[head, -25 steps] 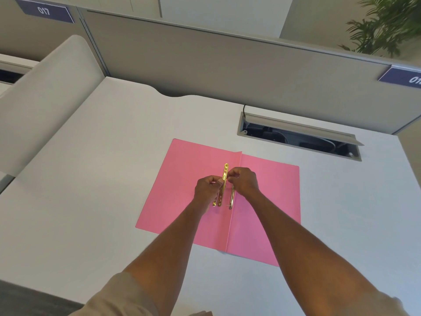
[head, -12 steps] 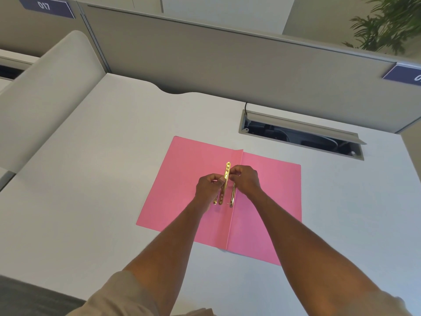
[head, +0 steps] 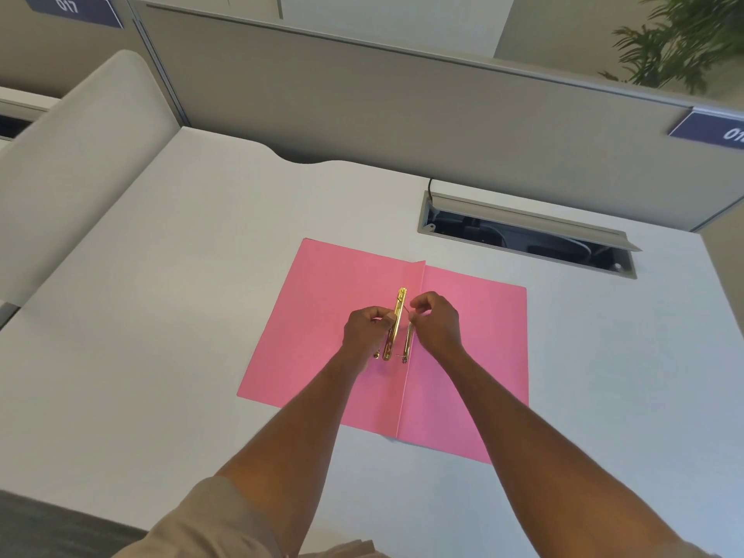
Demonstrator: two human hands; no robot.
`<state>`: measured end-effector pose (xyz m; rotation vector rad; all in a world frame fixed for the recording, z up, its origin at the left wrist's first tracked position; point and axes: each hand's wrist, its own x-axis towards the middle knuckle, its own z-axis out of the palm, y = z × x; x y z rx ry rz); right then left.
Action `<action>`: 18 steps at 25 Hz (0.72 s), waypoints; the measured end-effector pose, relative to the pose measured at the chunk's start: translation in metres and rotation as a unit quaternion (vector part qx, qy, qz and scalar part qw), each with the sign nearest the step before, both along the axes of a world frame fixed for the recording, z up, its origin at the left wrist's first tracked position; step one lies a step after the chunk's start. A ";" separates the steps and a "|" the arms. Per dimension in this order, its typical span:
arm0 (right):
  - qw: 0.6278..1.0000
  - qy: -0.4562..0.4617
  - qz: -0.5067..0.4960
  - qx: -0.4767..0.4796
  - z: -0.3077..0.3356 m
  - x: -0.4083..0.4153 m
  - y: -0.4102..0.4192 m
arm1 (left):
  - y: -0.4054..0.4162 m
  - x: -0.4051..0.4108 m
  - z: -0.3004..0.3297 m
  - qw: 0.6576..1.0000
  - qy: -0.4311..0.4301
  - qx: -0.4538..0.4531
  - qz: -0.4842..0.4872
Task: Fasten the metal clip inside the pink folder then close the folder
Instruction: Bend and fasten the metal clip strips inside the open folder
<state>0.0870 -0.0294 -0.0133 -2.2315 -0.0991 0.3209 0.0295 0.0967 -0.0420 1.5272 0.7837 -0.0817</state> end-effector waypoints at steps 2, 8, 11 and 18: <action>1.000 -0.014 0.023 0.002 -0.005 -0.016 -0.009 | 0.000 0.001 0.002 1.000 0.005 -0.009 0.005; 0.992 -0.004 0.120 0.031 -0.013 -0.058 -0.032 | -0.005 0.001 0.004 0.999 0.013 -0.030 0.035; 0.993 0.003 0.110 0.042 -0.017 -0.064 -0.031 | -0.009 0.001 0.006 0.999 0.020 -0.023 0.041; 0.998 0.029 0.048 0.027 -0.015 -0.060 -0.019 | -0.010 0.001 0.009 0.998 0.019 -0.043 0.045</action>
